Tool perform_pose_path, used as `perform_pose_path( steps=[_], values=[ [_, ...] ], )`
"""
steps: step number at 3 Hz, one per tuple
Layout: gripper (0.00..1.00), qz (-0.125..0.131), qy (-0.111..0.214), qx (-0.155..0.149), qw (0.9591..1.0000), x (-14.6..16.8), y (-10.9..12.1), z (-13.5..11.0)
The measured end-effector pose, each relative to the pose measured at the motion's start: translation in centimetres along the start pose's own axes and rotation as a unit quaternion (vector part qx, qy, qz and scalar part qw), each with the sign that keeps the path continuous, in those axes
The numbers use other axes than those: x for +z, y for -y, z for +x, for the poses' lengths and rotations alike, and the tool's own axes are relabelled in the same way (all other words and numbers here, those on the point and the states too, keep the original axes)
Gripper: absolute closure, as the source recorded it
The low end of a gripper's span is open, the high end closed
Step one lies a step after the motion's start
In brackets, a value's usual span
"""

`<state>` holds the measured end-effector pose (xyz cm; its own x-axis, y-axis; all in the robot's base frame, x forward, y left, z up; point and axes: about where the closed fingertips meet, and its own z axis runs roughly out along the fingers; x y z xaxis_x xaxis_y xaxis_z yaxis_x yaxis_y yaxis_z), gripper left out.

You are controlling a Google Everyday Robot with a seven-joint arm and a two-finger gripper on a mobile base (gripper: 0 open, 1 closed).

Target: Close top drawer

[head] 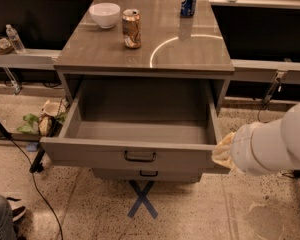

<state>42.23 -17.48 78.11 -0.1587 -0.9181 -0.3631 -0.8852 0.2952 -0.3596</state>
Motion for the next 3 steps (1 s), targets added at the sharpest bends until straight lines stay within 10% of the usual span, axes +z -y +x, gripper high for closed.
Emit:
perform_pose_path(
  steps=[3],
  values=[
    [1.0, -0.014, 0.034, -0.016, 0.9992, 6.3, -2.4, -1.5]
  ],
)
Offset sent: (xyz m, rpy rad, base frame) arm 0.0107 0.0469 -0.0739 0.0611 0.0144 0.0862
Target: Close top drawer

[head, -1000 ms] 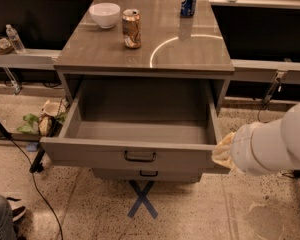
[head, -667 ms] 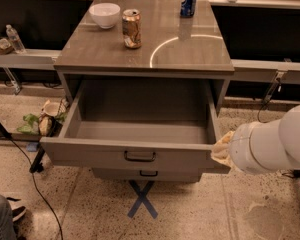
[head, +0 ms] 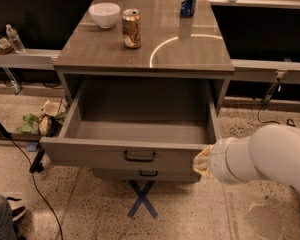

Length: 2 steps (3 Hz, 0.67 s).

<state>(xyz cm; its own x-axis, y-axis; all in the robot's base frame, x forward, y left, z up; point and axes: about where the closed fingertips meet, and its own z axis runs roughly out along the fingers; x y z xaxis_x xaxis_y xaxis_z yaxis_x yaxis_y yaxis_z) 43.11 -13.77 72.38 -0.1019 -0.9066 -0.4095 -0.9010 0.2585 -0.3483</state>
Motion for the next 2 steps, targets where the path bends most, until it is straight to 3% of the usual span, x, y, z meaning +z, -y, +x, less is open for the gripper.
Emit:
perform_pose_path(
  steps=[1, 2],
  values=[
    [1.0, 0.009, 0.018, -0.012, 0.9997, 3.2, -0.7, -0.8],
    [1.0, 0.043, 0.019, -0.038, 0.9982, 5.6, -0.6, -1.3]
  ],
)
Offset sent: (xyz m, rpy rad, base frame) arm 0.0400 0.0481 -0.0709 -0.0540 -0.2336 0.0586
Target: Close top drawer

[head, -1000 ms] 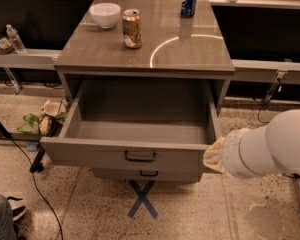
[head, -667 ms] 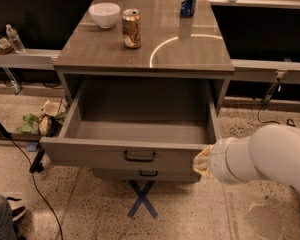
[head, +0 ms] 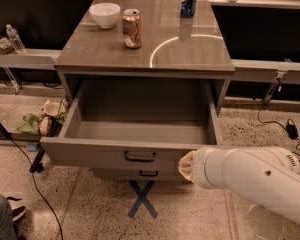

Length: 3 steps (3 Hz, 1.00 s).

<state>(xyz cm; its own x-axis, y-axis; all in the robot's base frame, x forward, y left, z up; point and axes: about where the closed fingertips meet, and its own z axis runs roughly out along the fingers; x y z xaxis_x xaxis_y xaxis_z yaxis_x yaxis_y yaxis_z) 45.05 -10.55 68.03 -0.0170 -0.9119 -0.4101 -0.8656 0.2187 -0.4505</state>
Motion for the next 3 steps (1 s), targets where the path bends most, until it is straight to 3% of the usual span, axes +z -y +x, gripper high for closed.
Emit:
perform_pose_path(
  steps=[1, 2, 3],
  values=[
    [1.0, 0.049, -0.007, -0.041, 0.9979, 1.7, 1.1, 1.0],
    [1.0, 0.076, -0.01, -0.06, 0.9952, 1.9, 2.7, 2.1],
    [1.0, 0.09, 0.01, -0.066, 0.9937, 3.5, 4.3, 1.6]
  ],
)
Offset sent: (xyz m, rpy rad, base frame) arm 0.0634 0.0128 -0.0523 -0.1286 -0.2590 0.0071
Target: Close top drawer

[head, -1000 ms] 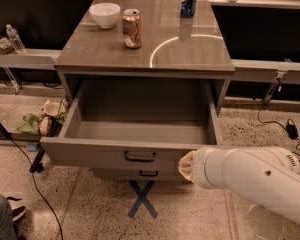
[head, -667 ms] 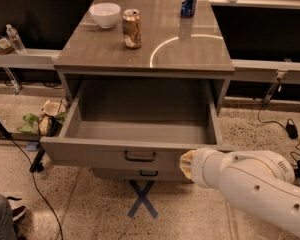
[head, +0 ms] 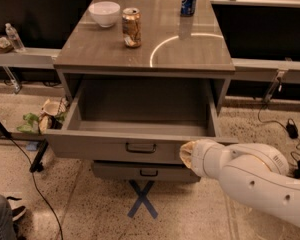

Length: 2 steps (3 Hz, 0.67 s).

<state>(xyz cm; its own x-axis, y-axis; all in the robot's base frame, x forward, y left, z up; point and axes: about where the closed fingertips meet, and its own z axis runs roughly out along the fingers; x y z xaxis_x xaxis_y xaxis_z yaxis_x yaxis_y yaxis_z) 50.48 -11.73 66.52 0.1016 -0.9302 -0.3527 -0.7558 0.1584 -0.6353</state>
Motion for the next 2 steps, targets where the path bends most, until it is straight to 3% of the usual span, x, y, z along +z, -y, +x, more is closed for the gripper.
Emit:
perform_pose_path(
  steps=[2],
  values=[
    [1.0, 0.008, 0.049, -0.001, 0.9988, 6.4, 1.2, -1.1]
  ],
)
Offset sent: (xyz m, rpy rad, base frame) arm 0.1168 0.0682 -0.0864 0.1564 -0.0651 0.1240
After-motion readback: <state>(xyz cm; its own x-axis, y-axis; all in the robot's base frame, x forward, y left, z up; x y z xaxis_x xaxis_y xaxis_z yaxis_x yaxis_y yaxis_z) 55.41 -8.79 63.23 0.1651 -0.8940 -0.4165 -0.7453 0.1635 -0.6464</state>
